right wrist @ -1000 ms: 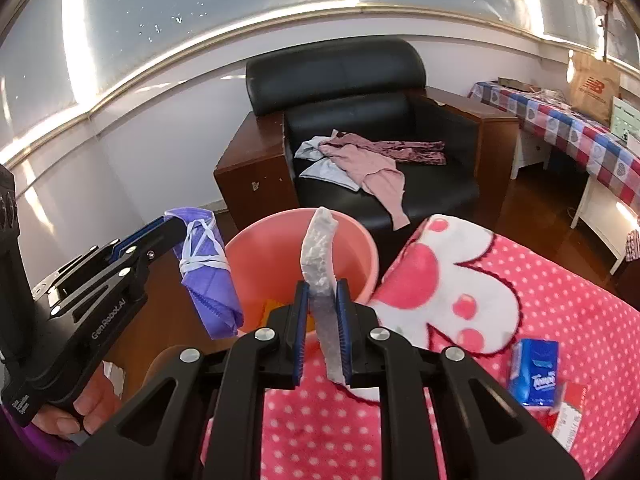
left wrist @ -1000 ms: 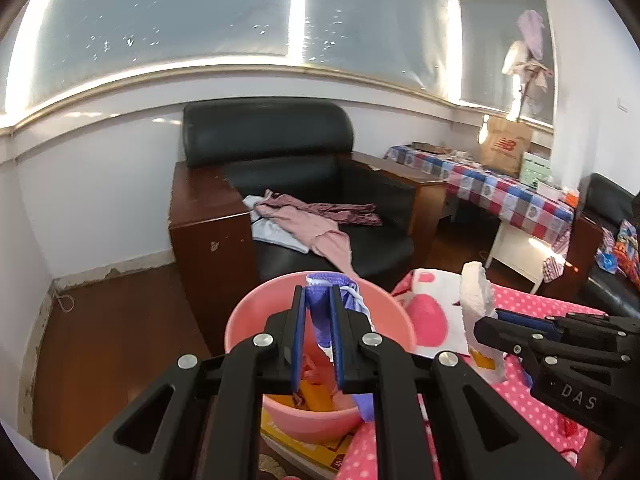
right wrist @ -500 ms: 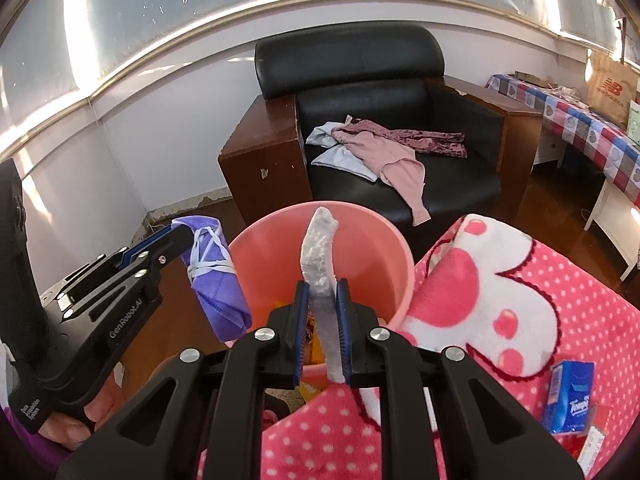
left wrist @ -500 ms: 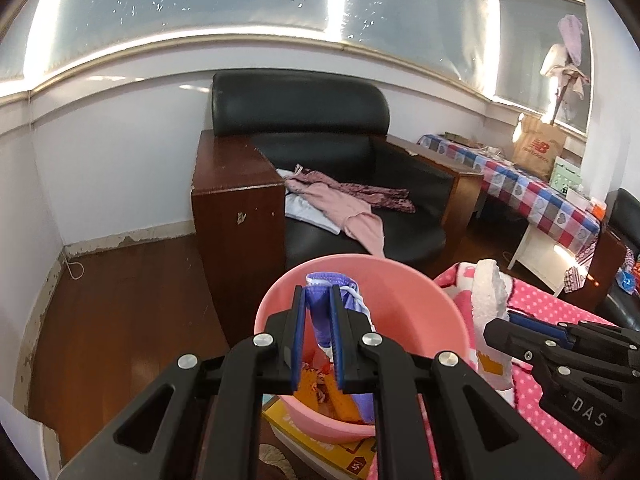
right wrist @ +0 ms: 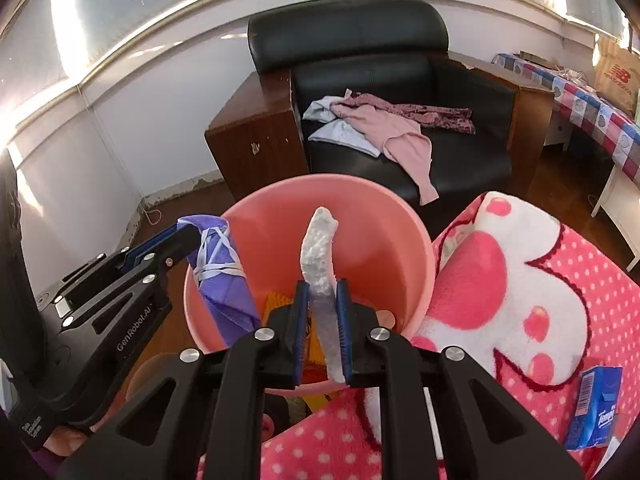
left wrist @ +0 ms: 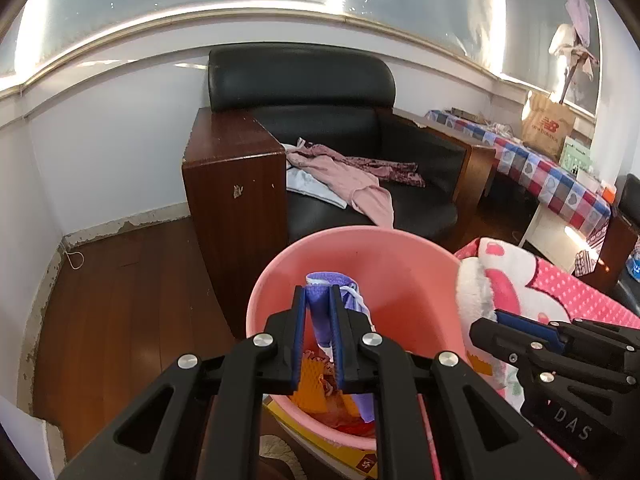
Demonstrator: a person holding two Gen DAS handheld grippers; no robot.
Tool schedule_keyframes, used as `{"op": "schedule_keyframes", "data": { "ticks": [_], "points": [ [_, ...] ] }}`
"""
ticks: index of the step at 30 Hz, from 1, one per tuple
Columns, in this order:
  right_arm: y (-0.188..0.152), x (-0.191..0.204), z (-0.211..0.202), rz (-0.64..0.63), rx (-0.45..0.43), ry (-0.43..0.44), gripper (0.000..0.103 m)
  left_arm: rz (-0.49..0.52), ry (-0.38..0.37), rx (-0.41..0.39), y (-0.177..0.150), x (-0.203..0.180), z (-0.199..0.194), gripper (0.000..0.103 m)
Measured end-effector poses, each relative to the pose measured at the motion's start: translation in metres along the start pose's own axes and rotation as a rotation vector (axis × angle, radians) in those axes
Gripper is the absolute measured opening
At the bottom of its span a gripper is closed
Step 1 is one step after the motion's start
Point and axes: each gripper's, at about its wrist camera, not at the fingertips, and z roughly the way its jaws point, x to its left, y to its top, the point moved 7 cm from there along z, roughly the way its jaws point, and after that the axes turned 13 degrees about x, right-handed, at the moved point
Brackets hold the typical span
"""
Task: Collect trash
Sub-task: 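Open both grippers to release the cloth and strip into the bucket, then move both open grippers back toward the remaining trash on the table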
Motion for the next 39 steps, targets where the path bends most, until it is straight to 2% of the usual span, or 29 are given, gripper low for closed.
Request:
{"op": "schedule_keyframes", "data": {
  "ticks": [22, 25, 27, 30, 32, 39],
  "points": [
    [0.010, -0.001, 0.033, 0.024, 0.034, 0.029, 0.014, 0.024, 0.004, 0.088, -0.002, -0.009, 0.039, 0.014],
    [0.009, -0.004, 0.040, 0.029, 0.055, 0.027, 0.015, 0.018, 0.000, 0.097, -0.001, -0.009, 0.042, 0.022],
    [0.009, -0.005, 0.045, 0.036, 0.071, 0.029, 0.015, 0.015, -0.003, 0.098, -0.002, -0.009, 0.043, 0.037],
    [0.008, -0.005, 0.048, 0.039, 0.081, 0.028, 0.016, 0.010, -0.010, 0.100, 0.000, -0.009, 0.043, 0.042],
    [0.008, -0.005, 0.049, 0.035, 0.079, 0.023, 0.017, 0.006, -0.014, 0.104, -0.001, -0.008, 0.044, 0.043],
    [0.009, -0.010, 0.040, 0.050, 0.060, 0.025, 0.033, -0.021, -0.035, 0.119, -0.001, -0.005, 0.040, 0.043]
  ]
}}
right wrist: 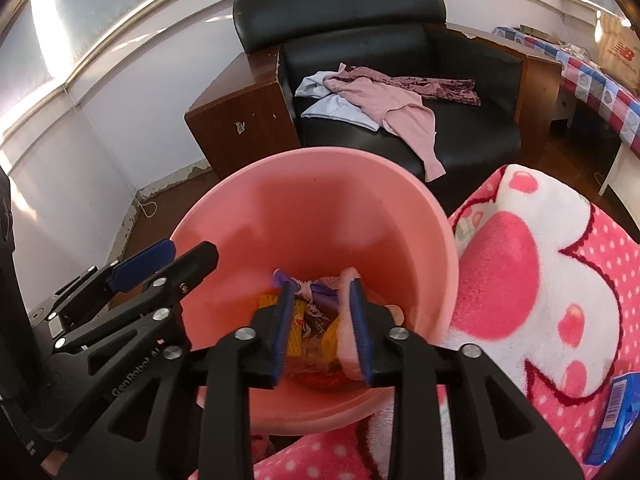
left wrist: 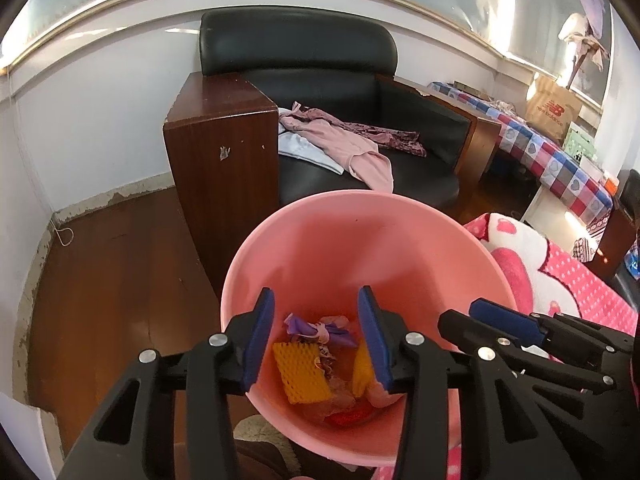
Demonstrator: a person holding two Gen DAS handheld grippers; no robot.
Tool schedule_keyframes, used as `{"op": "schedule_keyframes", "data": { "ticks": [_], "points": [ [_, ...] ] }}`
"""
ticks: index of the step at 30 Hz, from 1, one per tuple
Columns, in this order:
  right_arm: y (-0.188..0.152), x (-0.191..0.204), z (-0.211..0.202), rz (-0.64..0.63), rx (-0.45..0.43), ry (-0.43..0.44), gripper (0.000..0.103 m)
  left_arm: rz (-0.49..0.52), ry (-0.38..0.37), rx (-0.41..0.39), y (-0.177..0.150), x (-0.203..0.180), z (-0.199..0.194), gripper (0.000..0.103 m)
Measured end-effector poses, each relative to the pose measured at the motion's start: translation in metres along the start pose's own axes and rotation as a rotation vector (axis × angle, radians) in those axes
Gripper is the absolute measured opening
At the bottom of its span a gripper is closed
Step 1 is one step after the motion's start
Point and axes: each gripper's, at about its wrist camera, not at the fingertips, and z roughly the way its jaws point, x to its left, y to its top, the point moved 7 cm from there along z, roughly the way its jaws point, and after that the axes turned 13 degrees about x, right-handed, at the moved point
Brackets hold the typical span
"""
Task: Collect trash
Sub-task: 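Move both open grippers back toward the remaining trash on the table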
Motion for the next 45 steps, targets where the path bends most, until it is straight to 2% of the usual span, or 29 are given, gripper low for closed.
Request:
{"op": "schedule_keyframes", "data": {
  "ticks": [12, 23, 33, 39, 45],
  "points": [
    [-0.010, 0.003, -0.045, -0.022, -0.081, -0.013, 0.034, 0.018, -0.052, -0.045, -0.007, -0.012, -0.040, 0.048],
    [-0.039, -0.004, -0.099, -0.006, -0.160, -0.072, 0.034, 0.058, -0.114, -0.053, -0.024, -0.031, -0.075, 0.048],
    [-0.078, -0.029, -0.135, 0.052, -0.191, -0.132, 0.034, 0.142, -0.158, -0.056, -0.044, -0.066, -0.098, 0.048],
    [-0.105, -0.056, -0.149, 0.114, -0.191, -0.162, 0.034, 0.210, -0.185, -0.020, -0.061, -0.095, -0.097, 0.048],
    [-0.137, -0.090, -0.162, 0.181, -0.195, -0.233, 0.034, 0.276, -0.213, 0.025, -0.078, -0.123, -0.087, 0.048]
  ]
}}
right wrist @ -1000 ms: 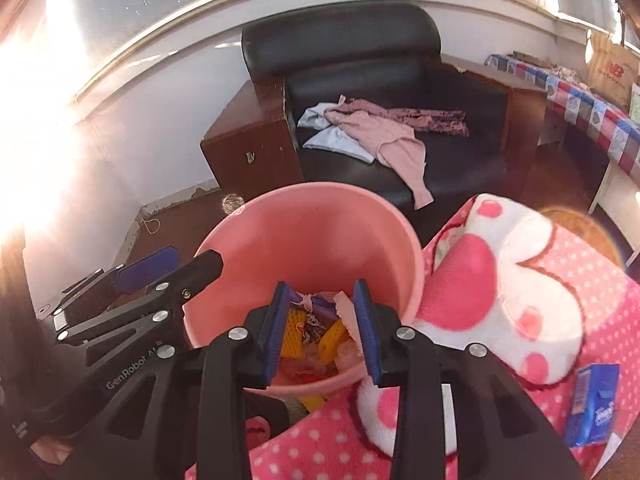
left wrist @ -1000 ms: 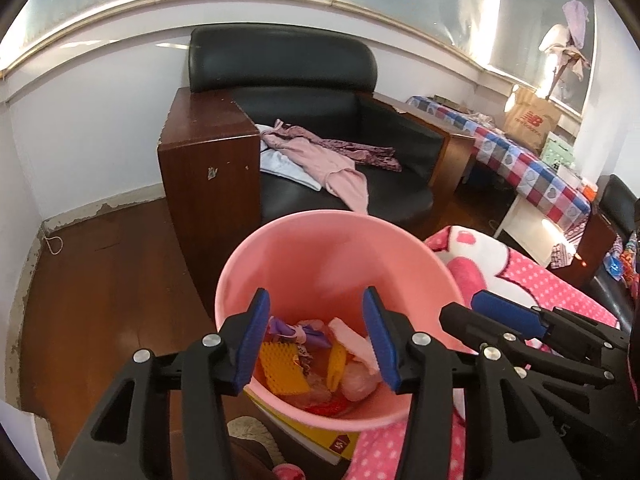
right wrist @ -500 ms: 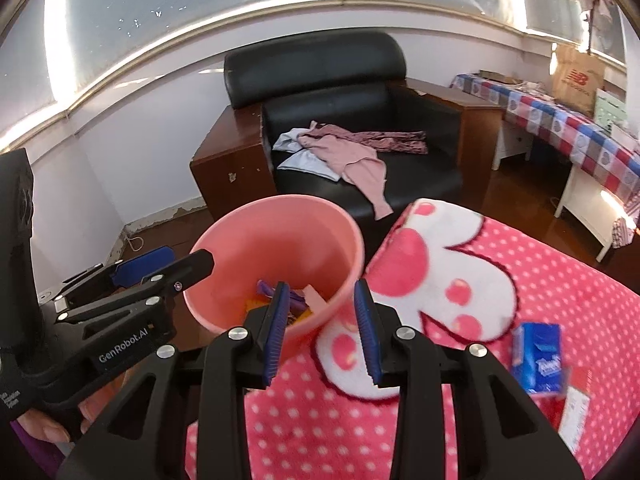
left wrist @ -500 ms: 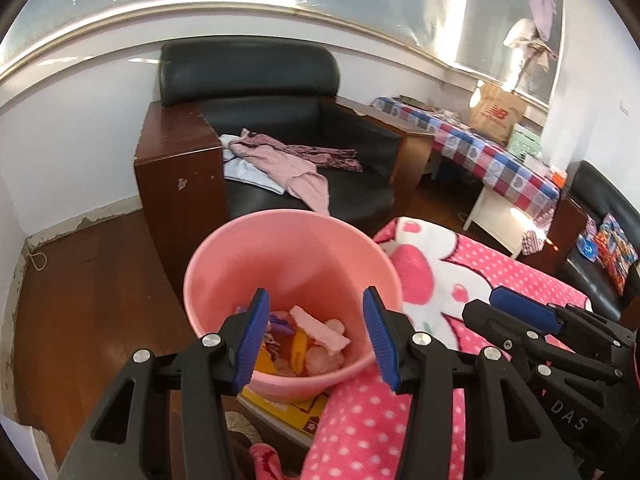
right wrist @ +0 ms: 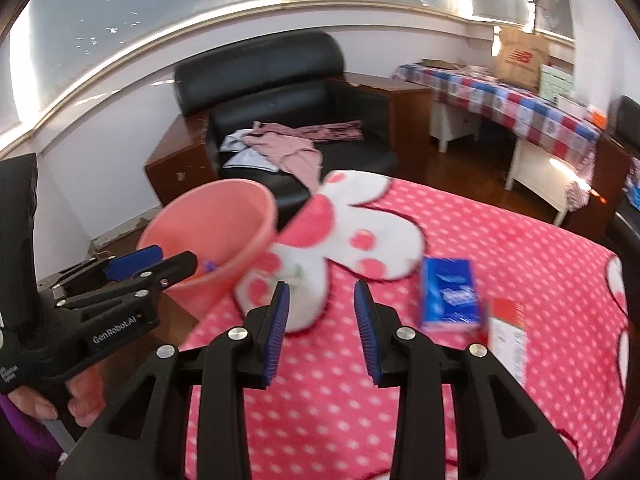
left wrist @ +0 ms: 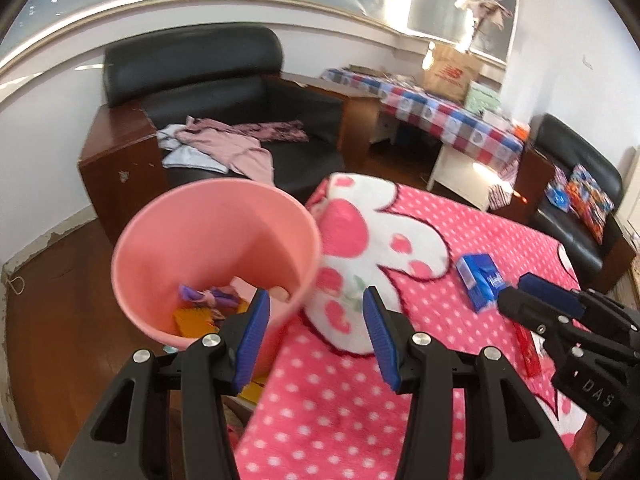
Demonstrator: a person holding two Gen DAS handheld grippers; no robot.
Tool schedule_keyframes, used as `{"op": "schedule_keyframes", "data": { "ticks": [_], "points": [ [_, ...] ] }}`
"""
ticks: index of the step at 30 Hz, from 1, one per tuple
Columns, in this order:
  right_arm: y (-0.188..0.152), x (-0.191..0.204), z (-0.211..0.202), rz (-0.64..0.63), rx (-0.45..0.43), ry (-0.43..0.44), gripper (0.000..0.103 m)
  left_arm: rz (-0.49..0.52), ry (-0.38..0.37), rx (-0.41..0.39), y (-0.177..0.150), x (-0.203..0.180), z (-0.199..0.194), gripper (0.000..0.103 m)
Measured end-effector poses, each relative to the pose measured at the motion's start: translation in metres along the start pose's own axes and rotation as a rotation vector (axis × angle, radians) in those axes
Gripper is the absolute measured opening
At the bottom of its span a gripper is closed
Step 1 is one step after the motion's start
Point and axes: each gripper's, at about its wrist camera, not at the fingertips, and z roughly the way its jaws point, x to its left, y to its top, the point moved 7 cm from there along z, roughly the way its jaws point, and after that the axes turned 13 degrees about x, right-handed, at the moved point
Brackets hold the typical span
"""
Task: Collect trash
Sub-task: 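Move both open grippers back toward the remaining trash on the table, then grasp the blue Tempo tissue pack with the left gripper while the right gripper grasps the ointment box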
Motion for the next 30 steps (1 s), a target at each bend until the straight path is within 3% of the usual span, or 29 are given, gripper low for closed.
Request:
{"op": "schedule_keyframes", "data": {
  "ticks": [10, 21, 23, 24, 30],
  "points": [
    [-0.046, -0.075, -0.006, 0.138, 0.031, -0.106, 0.034, 0.080, -0.088, 0.082, -0.008, -0.041, 0.025, 0.048],
    [-0.071, -0.119, 0.002, 0.262, 0.062, -0.116, 0.034, 0.135, -0.183, 0.169, -0.008, -0.086, 0.049, 0.048],
    [-0.072, -0.126, 0.006, 0.276, 0.070, -0.127, 0.045, 0.147, -0.189, 0.170, -0.007, -0.094, 0.052, 0.048],
    [-0.072, -0.130, 0.007, 0.284, 0.070, -0.132, 0.056, 0.154, -0.191, 0.173, -0.006, -0.098, 0.053, 0.048],
    [-0.067, -0.129, 0.024, 0.253, 0.098, -0.149, 0.058, 0.185, -0.204, 0.204, -0.002, -0.123, 0.066, 0.048]
  ]
}}
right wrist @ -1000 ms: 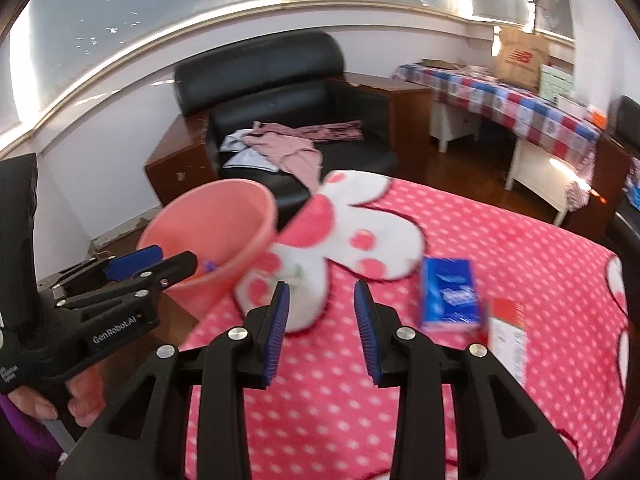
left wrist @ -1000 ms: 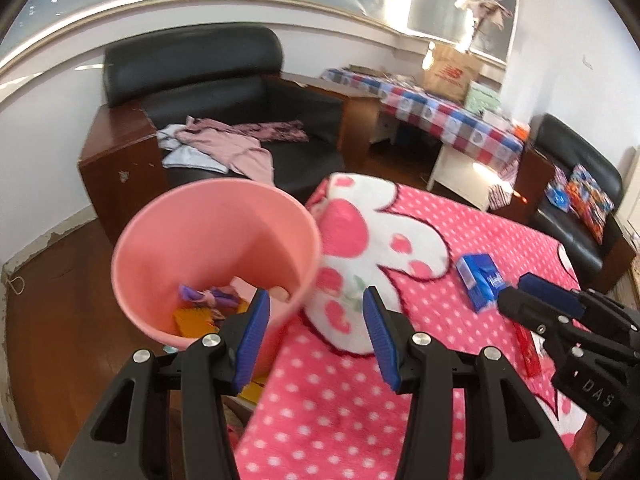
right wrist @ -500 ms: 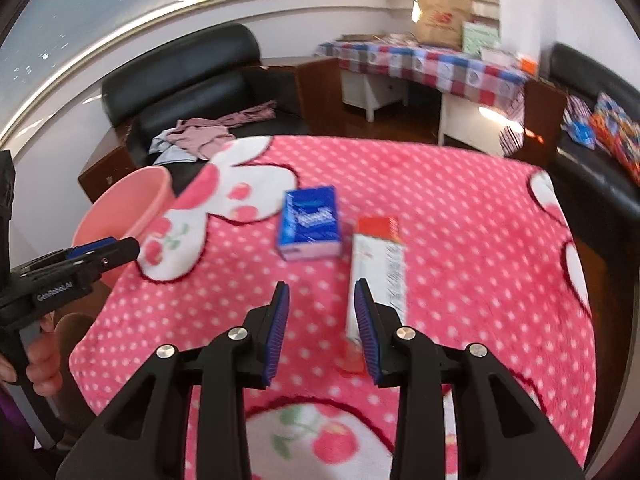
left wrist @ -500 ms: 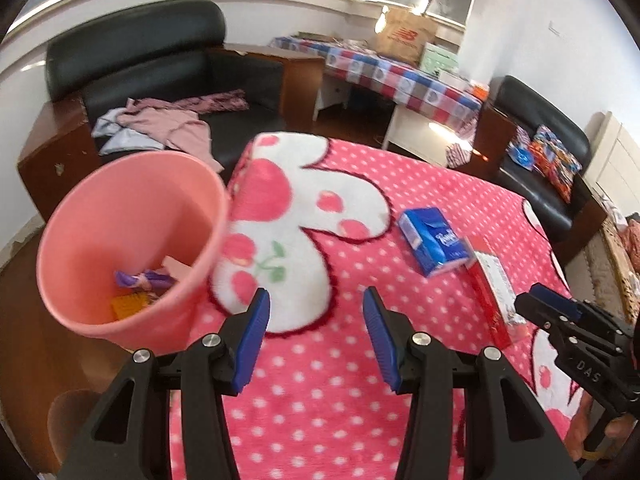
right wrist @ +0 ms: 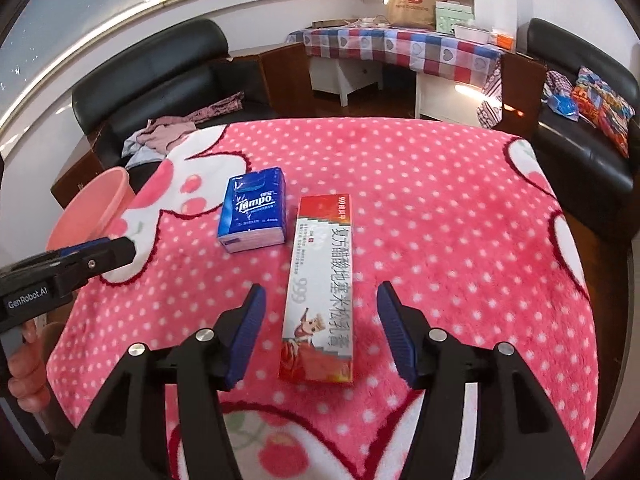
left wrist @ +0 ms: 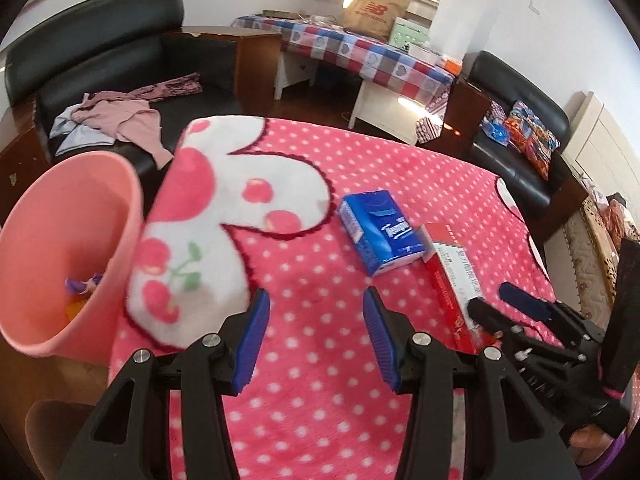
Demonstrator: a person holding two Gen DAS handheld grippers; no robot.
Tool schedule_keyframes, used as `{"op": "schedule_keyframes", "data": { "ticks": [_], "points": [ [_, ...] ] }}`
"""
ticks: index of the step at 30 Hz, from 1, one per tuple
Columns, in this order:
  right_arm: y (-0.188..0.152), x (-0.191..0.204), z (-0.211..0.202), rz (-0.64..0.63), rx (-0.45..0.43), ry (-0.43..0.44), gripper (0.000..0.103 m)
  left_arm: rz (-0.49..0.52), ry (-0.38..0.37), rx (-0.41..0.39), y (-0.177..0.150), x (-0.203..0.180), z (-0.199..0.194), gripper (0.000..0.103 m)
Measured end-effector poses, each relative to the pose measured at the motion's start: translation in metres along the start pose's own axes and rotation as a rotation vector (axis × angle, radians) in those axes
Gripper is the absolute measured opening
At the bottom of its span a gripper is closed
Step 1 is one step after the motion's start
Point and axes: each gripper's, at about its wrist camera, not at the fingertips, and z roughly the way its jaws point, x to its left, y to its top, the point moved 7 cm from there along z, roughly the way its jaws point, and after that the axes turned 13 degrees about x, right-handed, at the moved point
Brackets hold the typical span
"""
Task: Collect trash
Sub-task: 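Grasp the blue Tempo tissue pack with the left gripper while the right gripper grasps the ointment box, then carry the tissue pack and ointment box over the pink bucket with both grippers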
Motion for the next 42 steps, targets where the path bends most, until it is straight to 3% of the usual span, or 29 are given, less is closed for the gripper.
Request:
{"op": "schedule_keyframes", "data": {
  "ticks": [10, 11, 12, 13, 17, 22, 27, 36, 42],
  "points": [
    [0.000, -0.003, 0.021, 0.020, 0.037, -0.020, 0.058, -0.001, -0.052, 0.082, 0.030, -0.031, 0.029, 0.050],
    [-0.001, -0.005, 0.021, 0.031, 0.040, -0.012, 0.056, 0.003, -0.049, 0.085, 0.033, -0.036, 0.032, 0.051],
    [-0.001, -0.008, 0.022, 0.043, 0.045, 0.000, 0.045, 0.006, -0.045, 0.087, 0.035, -0.039, 0.034, 0.051],
    [-0.001, -0.010, 0.022, 0.051, 0.044, 0.005, 0.042, 0.007, -0.039, 0.091, 0.037, -0.042, 0.037, 0.051],
    [-0.003, -0.022, 0.015, 0.079, 0.018, 0.005, 0.041, -0.011, -0.035, 0.127, 0.047, -0.052, 0.051, 0.051],
    [-0.006, -0.044, 0.004, 0.130, -0.016, -0.014, 0.041, -0.057, 0.000, 0.155, 0.062, -0.060, 0.068, 0.051],
    [-0.011, -0.059, 0.000, 0.160, -0.022, -0.020, 0.041, -0.084, 0.056, 0.167, 0.073, -0.066, 0.083, 0.060],
    [-0.013, -0.071, 0.001, 0.176, -0.016, -0.019, 0.041, -0.090, 0.142, 0.219, 0.075, -0.068, 0.111, 0.060],
    [-0.014, -0.072, 0.001, 0.180, -0.011, -0.022, 0.041, -0.067, 0.169, 0.194, 0.074, -0.070, 0.112, 0.059]
  ]
}}
